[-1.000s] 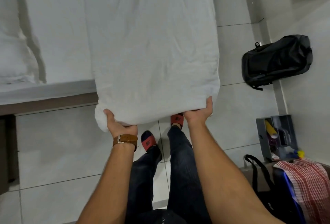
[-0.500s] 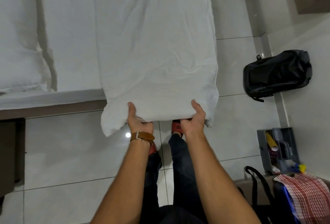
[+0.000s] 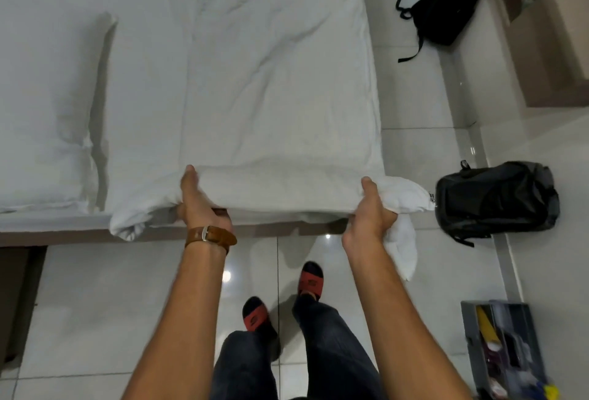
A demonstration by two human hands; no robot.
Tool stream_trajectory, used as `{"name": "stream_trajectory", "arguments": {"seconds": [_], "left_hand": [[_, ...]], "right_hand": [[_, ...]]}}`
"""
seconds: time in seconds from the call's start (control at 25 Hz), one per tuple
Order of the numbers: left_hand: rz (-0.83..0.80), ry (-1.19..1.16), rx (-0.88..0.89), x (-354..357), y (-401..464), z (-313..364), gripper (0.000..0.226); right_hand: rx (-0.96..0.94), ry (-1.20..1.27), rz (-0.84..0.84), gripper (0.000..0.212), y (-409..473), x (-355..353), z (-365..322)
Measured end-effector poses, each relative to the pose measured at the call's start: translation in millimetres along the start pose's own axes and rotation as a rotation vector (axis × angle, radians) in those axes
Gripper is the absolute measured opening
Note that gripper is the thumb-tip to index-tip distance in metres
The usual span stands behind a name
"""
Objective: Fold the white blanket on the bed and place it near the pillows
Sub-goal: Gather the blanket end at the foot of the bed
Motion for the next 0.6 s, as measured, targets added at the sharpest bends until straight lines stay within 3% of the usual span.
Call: {"name": "stream_trajectory", "arguments": {"seconds": [0.16,0.36,0.52,0.6], "left_hand": [[-0.012,-0.032,0.033,62,30,6,0.063],[0.008,0.028,0.026,121,95,3,0.064],[-0.022,0.141,0.001,206,179,-4,0.045],[-0.075,0.202,-0.005,264,224,-15,0.041]], "right_hand": [[-0.039,-0.06,-0.028,0.034,16,49,-44],[-0.165,-0.069,-0.037,0.071,50,126,-82],[-0.386,-0.417,0.045,0.057,107,218,-148],[-0.465,-0.568,0.03,0.061,150,282,-185]]}}
Point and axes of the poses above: each hand's wrist, its own y-axis towards the middle knuckle, its own x-axis out of the palm, z = x × y, the point moved 7 cm from there along y, towards the middle knuckle, and after that the axes turned 14 degrees about -y, right-handed, at the moved point
